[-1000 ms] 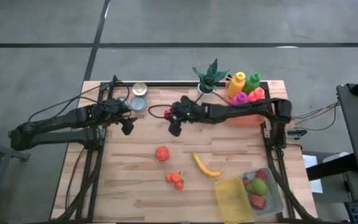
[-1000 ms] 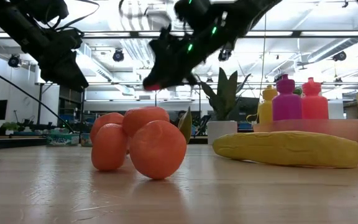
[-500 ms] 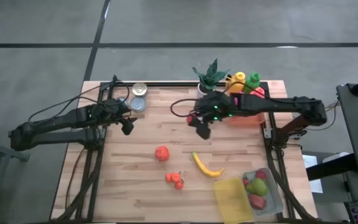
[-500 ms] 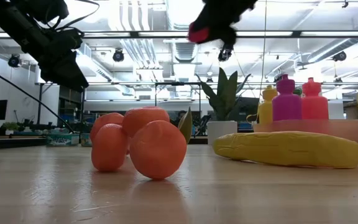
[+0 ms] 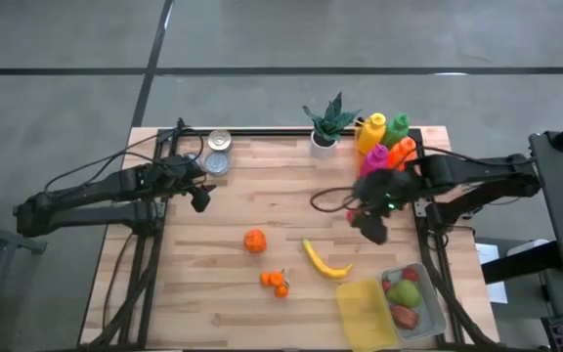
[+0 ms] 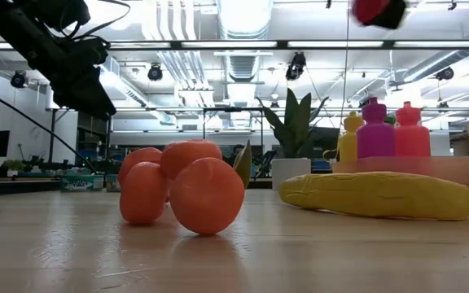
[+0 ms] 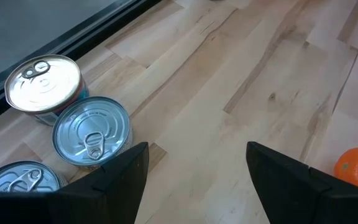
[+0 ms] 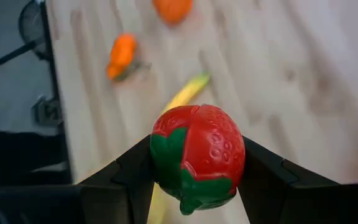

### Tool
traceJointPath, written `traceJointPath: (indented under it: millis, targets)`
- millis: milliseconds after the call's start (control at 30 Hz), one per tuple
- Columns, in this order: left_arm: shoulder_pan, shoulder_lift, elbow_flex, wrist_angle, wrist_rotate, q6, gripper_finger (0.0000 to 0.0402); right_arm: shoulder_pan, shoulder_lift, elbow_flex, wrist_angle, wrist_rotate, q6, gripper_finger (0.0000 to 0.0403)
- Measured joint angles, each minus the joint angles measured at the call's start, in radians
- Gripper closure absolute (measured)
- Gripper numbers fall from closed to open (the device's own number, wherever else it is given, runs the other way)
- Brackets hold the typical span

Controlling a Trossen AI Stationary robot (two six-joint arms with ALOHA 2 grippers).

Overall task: Pick & Place Food Item
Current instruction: Put the red strawberry into the gray bin

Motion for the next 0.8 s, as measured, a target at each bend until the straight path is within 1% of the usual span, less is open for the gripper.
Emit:
traceJointPath:
  millis: [133,300,567,800]
  targets:
    - [0.000,0.000,0.000,0.000,0.000,0.000,0.0126,0.091,-0.050,0.000,-0.087,-0.032,0.150,0.0224]
    - [0.000,0.000,0.000,0.000,0.000,0.000,0.0126,0.215,-0.090,0.000,-0.170,-0.033,0.325,0.0224]
    - [0.000,0.000,0.000,0.000,0.000,0.000,0.0126,0.430,-0.097,0.000,-0.295,-0.033,0.653,0.0224]
    - [0.000,0.000,0.000,0.000,0.000,0.000,0.0126,0.638,-0.088,-0.014,-0.304,-0.030,0.979,0.0224]
